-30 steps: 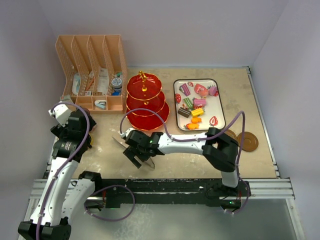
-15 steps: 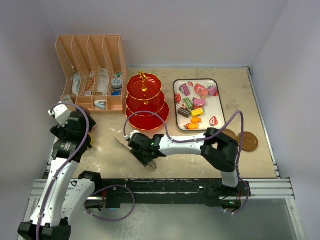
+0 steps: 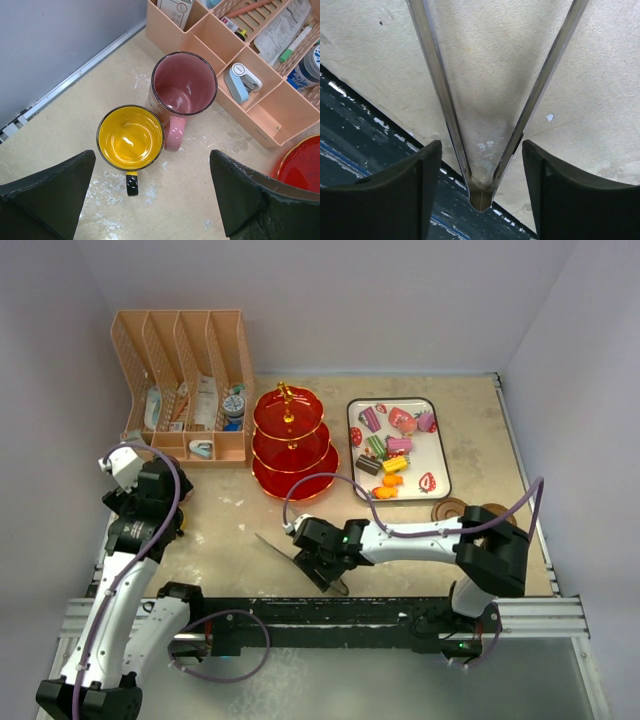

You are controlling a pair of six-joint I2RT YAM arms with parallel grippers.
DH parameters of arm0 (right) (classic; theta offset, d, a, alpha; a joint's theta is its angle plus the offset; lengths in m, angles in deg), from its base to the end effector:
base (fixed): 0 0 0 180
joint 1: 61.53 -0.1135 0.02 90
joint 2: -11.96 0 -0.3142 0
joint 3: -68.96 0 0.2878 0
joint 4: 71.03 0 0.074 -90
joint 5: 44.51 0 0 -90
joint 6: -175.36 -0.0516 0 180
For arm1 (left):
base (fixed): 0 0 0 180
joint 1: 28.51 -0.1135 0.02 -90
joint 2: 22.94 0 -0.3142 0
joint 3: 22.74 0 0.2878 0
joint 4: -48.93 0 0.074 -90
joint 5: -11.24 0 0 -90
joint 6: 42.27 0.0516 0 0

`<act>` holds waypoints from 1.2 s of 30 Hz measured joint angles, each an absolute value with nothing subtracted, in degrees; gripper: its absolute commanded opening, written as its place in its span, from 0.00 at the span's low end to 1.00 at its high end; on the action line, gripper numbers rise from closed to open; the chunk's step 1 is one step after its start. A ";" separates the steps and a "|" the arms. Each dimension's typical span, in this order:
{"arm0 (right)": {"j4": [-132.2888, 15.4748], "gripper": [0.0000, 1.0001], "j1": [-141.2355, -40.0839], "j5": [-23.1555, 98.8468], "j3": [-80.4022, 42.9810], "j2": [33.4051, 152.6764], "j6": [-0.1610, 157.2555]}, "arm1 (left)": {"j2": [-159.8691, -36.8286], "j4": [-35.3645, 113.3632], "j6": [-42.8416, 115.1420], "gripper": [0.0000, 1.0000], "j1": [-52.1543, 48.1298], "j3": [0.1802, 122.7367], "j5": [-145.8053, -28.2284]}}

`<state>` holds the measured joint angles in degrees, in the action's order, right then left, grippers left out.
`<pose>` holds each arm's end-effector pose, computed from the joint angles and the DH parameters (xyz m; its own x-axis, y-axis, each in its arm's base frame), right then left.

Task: Serve the afternoon tea
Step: Pick up the clamp from the center of the board.

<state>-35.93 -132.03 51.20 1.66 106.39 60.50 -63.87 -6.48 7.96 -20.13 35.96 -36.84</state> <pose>0.1246 0.3365 0.1846 -0.6558 -0.5988 -0.4598 -0.7128 0.6917 0.1160 0.1492 0.0129 0.3385 -0.1989 -0.4518 -0.8696 -0.7054 0.6820 -0.1930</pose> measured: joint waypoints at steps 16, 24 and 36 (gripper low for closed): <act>-37.07 0.59 -132.01 52.27 -2.98 111.88 65.46 | -64.98 -6.52 5.97 0.99 -20.13 35.96 -42.07; -38.03 0.53 -131.97 53.39 -2.95 111.31 65.24 | -66.71 -4.97 -2.88 0.95 -20.13 30.17 -56.89; -41.33 0.53 -131.84 51.20 -6.73 106.59 61.13 | -67.15 1.61 -13.20 0.82 -19.50 16.62 -75.97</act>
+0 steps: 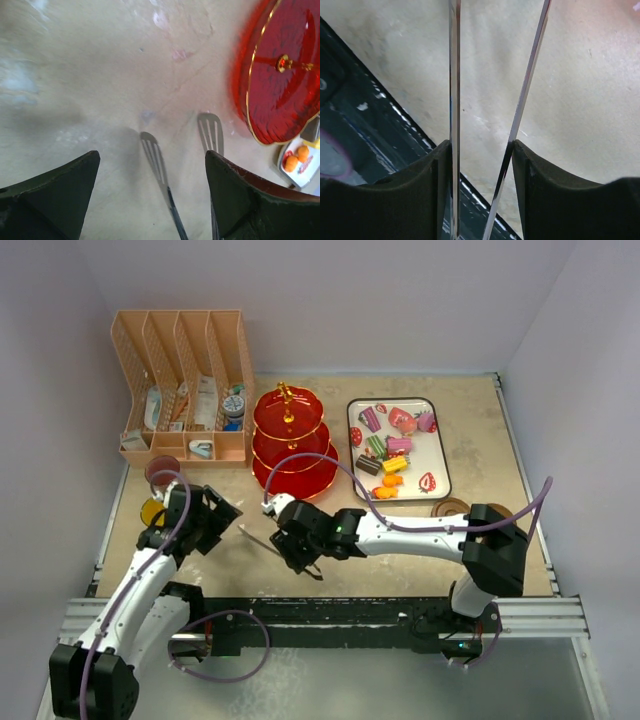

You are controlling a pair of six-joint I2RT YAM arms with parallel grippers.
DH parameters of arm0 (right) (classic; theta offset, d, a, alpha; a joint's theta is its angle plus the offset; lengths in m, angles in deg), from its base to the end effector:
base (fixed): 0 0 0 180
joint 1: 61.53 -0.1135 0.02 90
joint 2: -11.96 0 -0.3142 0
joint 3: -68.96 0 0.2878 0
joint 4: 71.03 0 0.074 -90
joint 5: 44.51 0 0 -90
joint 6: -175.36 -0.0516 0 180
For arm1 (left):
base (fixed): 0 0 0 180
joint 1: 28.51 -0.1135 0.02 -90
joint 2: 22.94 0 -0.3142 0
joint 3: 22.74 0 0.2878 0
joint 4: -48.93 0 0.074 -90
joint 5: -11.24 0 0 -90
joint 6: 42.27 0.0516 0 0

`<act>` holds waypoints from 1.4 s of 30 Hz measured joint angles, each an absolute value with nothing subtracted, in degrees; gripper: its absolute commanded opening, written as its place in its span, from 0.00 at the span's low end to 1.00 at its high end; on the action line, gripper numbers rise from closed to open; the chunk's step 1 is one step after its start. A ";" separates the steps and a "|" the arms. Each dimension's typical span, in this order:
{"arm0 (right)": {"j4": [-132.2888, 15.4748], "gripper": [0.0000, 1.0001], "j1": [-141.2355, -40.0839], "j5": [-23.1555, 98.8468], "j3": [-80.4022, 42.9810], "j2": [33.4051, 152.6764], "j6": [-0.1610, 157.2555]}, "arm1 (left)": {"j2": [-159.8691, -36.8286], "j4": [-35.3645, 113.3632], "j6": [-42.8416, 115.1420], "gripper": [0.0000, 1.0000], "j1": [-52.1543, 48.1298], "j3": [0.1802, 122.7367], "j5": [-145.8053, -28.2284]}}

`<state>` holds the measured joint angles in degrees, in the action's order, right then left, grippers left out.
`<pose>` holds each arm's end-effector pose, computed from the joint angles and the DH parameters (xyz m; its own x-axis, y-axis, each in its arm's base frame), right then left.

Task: Serve the afternoon tea
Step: Pick up the clamp from the center of the board.

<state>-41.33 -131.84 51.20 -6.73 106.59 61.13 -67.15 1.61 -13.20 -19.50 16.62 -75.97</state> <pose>0.1397 0.3753 0.2392 -0.6060 -0.4814 -0.6332 -0.7303 0.6522 0.2031 0.1570 -0.0223 0.2091 -0.4900 -0.8062 -0.3316 -0.6201 0.5897 -0.5174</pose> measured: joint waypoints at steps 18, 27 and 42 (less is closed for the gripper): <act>-45.66 0.53 -130.83 48.45 -7.70 106.41 52.52 | -62.21 12.06 -24.82 0.60 -9.73 6.61 -80.86; -50.36 0.52 -130.83 44.56 -7.74 108.64 44.09 | -57.40 14.02 -28.76 0.59 -9.68 5.17 -81.80; -54.38 0.55 -130.79 43.16 -7.87 110.22 36.83 | -48.74 10.96 -35.77 0.34 -9.68 2.31 -79.36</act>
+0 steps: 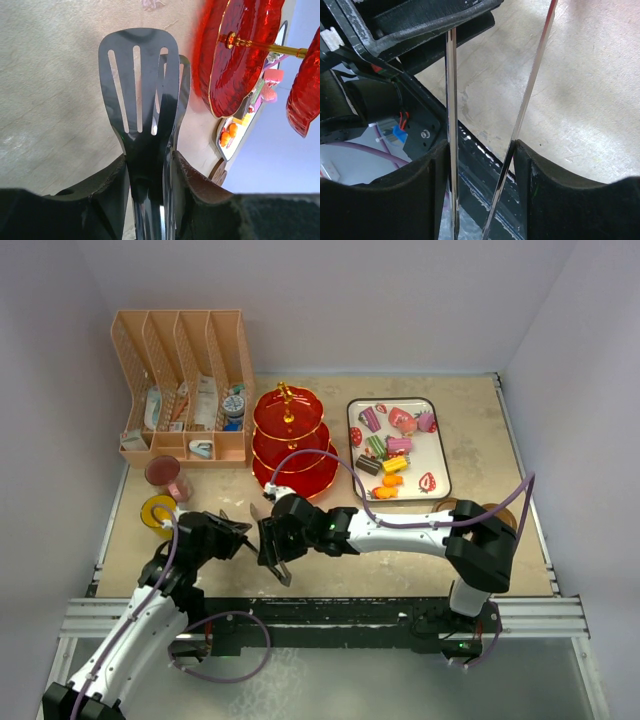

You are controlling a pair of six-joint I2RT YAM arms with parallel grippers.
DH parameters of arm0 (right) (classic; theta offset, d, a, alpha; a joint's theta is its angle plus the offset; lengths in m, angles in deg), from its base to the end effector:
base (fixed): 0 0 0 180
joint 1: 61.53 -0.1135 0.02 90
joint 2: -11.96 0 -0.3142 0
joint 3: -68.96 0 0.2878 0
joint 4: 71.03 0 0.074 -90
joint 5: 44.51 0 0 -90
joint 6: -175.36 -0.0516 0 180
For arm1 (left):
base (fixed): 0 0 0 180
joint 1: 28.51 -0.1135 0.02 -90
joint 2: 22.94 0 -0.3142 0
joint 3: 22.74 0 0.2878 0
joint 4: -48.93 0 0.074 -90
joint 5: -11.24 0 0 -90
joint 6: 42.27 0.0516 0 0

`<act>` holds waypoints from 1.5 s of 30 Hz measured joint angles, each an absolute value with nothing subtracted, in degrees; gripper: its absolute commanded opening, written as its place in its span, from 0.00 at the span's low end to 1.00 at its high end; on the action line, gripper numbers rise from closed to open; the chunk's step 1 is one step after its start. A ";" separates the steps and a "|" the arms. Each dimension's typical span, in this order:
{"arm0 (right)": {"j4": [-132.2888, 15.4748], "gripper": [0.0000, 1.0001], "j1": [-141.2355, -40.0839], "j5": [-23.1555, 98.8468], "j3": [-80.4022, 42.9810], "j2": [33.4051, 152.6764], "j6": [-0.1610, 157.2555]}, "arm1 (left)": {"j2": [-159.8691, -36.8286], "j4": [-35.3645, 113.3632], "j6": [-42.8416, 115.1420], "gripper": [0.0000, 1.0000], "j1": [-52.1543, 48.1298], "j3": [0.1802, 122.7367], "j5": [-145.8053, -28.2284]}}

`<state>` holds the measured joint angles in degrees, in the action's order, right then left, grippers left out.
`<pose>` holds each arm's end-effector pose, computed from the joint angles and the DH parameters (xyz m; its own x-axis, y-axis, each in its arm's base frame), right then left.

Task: Serve the afternoon tea
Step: Pick up the clamp from the center of the board.

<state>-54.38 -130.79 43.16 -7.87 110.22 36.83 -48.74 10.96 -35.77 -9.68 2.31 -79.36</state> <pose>0.1510 0.4046 0.2418 -0.8533 -0.1393 -0.5025 -0.4626 0.6467 0.6064 0.1161 -0.0402 0.1679 -0.3954 -0.9149 -0.0818 -0.5508 0.3074 -0.7759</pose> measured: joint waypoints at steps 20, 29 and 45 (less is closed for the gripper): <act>-55.04 0.67 -130.79 43.18 -9.38 111.49 36.26 | -48.20 10.28 -41.85 0.24 -9.68 2.00 -78.13; -53.77 0.68 -130.72 41.52 -12.72 115.70 36.98 | -48.22 10.31 -42.55 0.24 -9.68 2.00 -78.13; -51.30 0.55 -130.52 39.95 -15.30 117.80 36.92 | -48.53 9.91 -41.11 0.64 -9.68 2.04 -78.11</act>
